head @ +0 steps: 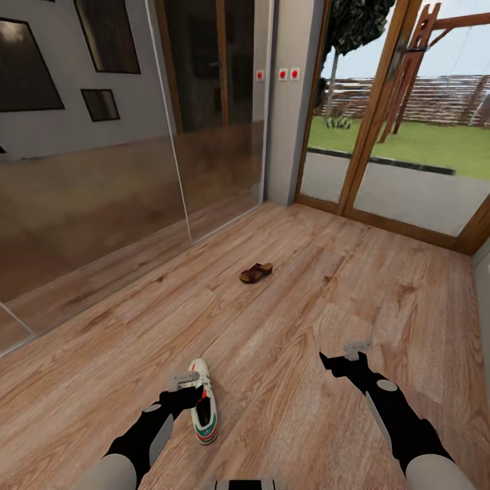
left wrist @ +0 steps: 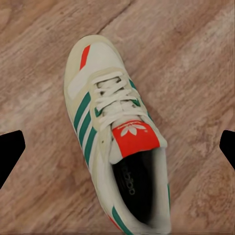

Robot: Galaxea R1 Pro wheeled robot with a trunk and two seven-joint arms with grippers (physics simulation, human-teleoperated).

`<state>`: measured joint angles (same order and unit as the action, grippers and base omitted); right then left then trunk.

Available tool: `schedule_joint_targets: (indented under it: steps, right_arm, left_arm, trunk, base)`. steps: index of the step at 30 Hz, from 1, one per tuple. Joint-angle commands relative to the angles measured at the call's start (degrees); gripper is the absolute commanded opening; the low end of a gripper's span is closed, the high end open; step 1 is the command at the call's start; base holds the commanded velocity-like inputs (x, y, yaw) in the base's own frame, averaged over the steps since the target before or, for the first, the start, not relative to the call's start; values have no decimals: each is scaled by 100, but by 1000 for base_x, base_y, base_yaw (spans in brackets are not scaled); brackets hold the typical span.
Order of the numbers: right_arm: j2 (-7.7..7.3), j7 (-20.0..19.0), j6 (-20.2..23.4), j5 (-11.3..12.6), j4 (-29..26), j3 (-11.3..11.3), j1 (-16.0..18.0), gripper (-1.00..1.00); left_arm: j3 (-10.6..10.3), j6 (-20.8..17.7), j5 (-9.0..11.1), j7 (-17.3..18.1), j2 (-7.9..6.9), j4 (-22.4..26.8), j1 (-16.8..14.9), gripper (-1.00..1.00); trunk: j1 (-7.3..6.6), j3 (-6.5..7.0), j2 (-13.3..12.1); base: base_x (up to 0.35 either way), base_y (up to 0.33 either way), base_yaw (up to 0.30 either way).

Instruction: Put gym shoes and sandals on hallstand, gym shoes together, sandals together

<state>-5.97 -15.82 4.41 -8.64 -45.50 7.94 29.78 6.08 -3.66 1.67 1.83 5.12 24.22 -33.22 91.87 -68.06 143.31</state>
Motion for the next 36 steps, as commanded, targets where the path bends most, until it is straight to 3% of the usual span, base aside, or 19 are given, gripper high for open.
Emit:
schedule_joint_targets:
  steps: [1,11,19,23,26,31,36]
  right_arm:
    - [3,-44,25,-59,-11,24,2,100]
    - [3,-44,25,-59,-11,27,2,100]
    - [4,-44,25,-59,-11,28,2,100]
    - [7,-44,25,-59,-11,25,2,100]
    - [8,-44,25,-59,-11,24,2,100]
    - [8,-44,25,-59,-11,24,2,100]
    - [8,-44,25,-59,-11,18,2,100]
  left_arm:
    - [35,-38,18,19,6,13,0,100]
    - [43,-17,18,20,39,11,6,100]
    - [57,187,38,-55,261,-3,45,100]
    - [62,709,55,-153,375,-40,70,100]
    - [67,1460,88,-291,426,-119,83,100]
    - [67,1824,107,-341,441,-261,80,100]
    - [73,1928,209,-360,441,-308,79,100]
  trunk:
    - [1,-37,4]
    - [27,-349,17]
    - [47,-598,28]
    - [47,-617,28]
    - [47,-621,28]
    - [47,-624,28]
    - [47,-624,28]
  base:
    - [0,0,0]
    - [0,0,0]
    - [0,0,0]
    - [0,0,0]
    - [0,0,0]
    - [0,0,0]
    - [0,0,0]
